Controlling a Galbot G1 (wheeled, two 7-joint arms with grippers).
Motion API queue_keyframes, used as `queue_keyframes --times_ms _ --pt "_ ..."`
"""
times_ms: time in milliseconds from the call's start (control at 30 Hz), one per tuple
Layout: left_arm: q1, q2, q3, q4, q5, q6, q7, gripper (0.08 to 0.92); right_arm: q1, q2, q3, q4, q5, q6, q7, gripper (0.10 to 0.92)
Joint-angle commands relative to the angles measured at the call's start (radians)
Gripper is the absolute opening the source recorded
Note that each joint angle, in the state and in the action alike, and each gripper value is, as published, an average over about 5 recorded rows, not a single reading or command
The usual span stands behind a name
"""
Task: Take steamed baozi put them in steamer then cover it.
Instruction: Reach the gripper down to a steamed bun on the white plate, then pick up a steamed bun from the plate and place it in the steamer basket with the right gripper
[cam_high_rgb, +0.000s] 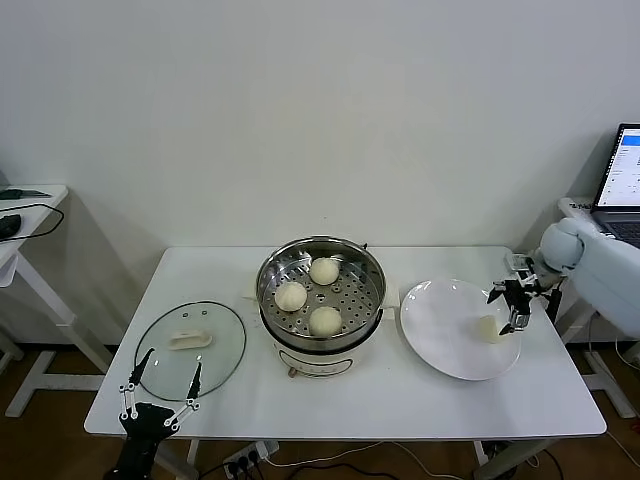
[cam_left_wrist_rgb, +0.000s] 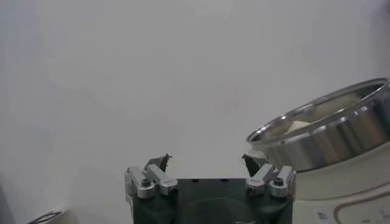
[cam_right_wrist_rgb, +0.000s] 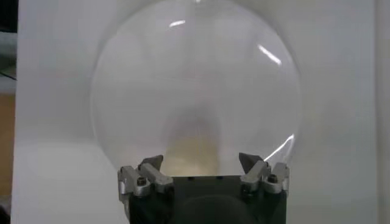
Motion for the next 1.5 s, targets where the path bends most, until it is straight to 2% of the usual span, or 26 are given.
queue_keyframes --times_ms 33,367,700,933,1033,1200,1333,1500 --pt "0.002 0.001 -0.002 0.009 0.005 0.0 0.003 0.823 -0.082 0.058 0.069 -0.113 -0.069 0.005 0.017 0.823" --pt "-0.007 -0.001 0.0 0.011 0.003 0.002 0.001 0.823 -0.098 0.081 0.092 -0.14 -0.073 0.013 0.027 0.815" --pt "-0.022 -0.005 0.005 0.016 -0.003 0.005 0.0 0.823 -0.06 0.089 0.076 -0.124 -0.069 0.013 0.025 0.692" --pt "-0.025 -0.001 0.006 0.011 -0.003 0.004 0.0 0.823 0.116 0.074 0.027 -0.041 -0.039 0.032 -0.083 0.654" --pt "-0.028 0.001 0.007 0.01 -0.002 0.003 -0.001 0.823 0.235 0.078 -0.042 0.031 0.033 0.015 -0.147 0.653" --pt "-0.039 -0.001 0.017 0.015 -0.001 0.004 -0.002 0.823 0.471 0.119 -0.232 0.155 0.24 -0.058 -0.206 0.655" --pt "-0.047 -0.002 0.029 0.016 -0.005 0.004 -0.002 0.823 0.592 0.168 -0.342 0.26 0.41 -0.121 -0.185 0.661" --pt "-0.049 -0.002 0.037 0.004 -0.008 0.008 -0.001 0.823 0.641 0.236 -0.4 0.367 0.525 -0.166 -0.12 0.662"
